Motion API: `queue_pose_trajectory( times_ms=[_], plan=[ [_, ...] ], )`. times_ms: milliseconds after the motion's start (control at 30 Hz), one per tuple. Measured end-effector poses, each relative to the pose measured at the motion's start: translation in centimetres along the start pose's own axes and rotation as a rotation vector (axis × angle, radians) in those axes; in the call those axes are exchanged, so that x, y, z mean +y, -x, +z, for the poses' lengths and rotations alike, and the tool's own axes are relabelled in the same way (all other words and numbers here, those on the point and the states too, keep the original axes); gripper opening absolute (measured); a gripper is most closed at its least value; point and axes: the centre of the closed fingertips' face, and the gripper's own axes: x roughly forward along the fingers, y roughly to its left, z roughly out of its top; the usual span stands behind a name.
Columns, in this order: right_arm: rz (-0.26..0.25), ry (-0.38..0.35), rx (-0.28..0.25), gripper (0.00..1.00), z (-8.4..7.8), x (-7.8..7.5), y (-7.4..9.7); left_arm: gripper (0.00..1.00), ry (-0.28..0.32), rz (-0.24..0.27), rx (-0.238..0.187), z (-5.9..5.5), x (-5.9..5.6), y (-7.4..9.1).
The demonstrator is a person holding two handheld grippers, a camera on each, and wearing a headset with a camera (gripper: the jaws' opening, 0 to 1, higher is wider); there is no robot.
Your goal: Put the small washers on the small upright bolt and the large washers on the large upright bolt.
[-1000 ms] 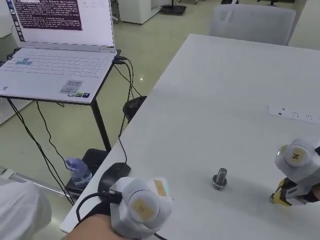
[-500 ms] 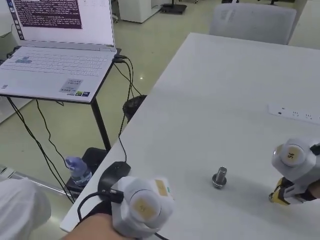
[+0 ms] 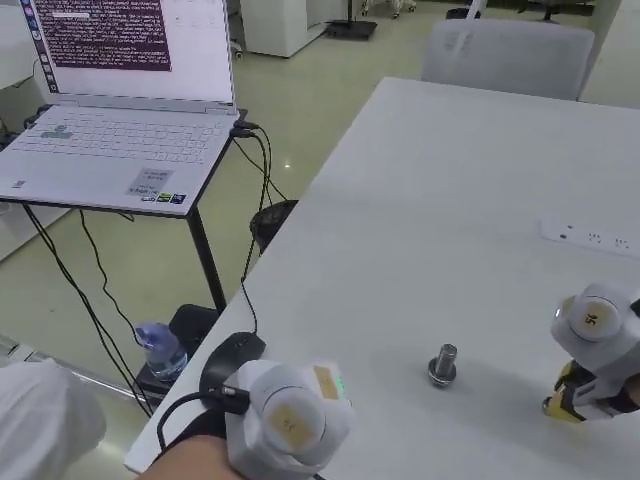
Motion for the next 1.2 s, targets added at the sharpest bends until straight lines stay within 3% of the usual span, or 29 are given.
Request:
queue_pose_trajectory(
  times_ms=[300, 667, 900, 1200],
  plan=[
    [-0.049, -0.059, -0.101, 0.28, -0.1, 0.0, 3.0, 0.72, 0.011, 0.017, -0.015, 0.4, 0.2, 0.2],
    [-0.097, -0.125, -0.203, 0.29, -1.2, 0.2, 6.2, 0.72, 0.027, 0.032, -0.039, 1.1, 0.3, 0.4],
    [-0.135, -0.198, -0.315, 0.31, -1.8, 1.5, 9.6, 0.73, 0.045, 0.043, -0.059, 1.7, 0.3, 0.5],
    [-0.154, -0.279, -0.387, 0.32, -4.4, 3.6, 11.3, 0.73, 0.043, 0.042, -0.064, 2.3, -0.5, 0.3]
  ],
)
